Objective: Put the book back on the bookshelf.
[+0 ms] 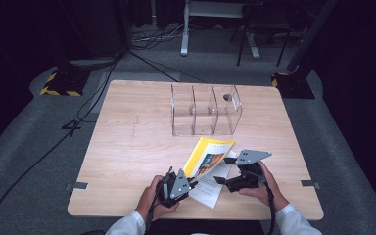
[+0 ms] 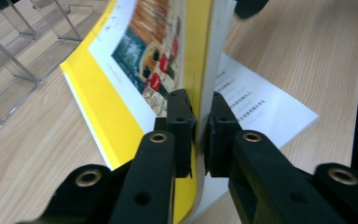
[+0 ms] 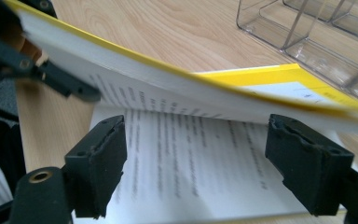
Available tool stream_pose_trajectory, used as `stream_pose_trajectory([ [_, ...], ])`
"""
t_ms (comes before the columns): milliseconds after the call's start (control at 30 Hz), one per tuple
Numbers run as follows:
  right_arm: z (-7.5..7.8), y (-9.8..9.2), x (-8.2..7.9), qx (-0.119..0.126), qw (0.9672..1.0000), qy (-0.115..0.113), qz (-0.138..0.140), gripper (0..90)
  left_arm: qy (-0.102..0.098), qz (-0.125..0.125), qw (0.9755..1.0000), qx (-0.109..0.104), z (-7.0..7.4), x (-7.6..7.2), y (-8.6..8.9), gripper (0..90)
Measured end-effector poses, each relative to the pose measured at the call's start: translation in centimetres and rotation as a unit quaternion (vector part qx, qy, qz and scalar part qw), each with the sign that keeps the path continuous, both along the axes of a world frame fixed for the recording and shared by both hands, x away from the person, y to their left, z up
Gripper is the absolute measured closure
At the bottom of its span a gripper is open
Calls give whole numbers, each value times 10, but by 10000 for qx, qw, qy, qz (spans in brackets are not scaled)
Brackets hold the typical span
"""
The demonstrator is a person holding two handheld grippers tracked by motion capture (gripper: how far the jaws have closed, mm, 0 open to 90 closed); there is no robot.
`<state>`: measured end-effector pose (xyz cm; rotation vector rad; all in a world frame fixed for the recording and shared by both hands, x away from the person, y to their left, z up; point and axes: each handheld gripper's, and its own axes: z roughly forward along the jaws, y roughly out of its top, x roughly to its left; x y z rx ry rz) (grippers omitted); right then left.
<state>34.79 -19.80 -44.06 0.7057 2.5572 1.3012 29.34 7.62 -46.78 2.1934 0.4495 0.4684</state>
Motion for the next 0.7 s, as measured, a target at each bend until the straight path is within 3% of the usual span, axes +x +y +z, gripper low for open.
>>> stream_pose_trajectory([
  [67,3,-9,-1,92,9998,43,156,218,84,-122,9999,31,-2,3,6,840],
  [200,16,-24,-5,243,9992,-265,178,224,167,-259,9995,-5,0,7,15,839],
  [300,22,-23,-7,279,9982,-444,290,225,194,-376,9991,77,0,9,19,839],
  [333,23,-18,-9,213,9972,-598,400,225,206,-395,9989,122,0,9,20,838],
  [467,17,3,-10,-172,9933,-857,759,228,311,-546,9979,137,0,10,32,832],
  [633,2,25,0,-535,9881,-930,1103,244,418,-627,9971,56,2,15,52,825],
  [700,-4,31,6,-671,9872,-976,1066,310,431,-702,9965,141,3,17,60,818],
])
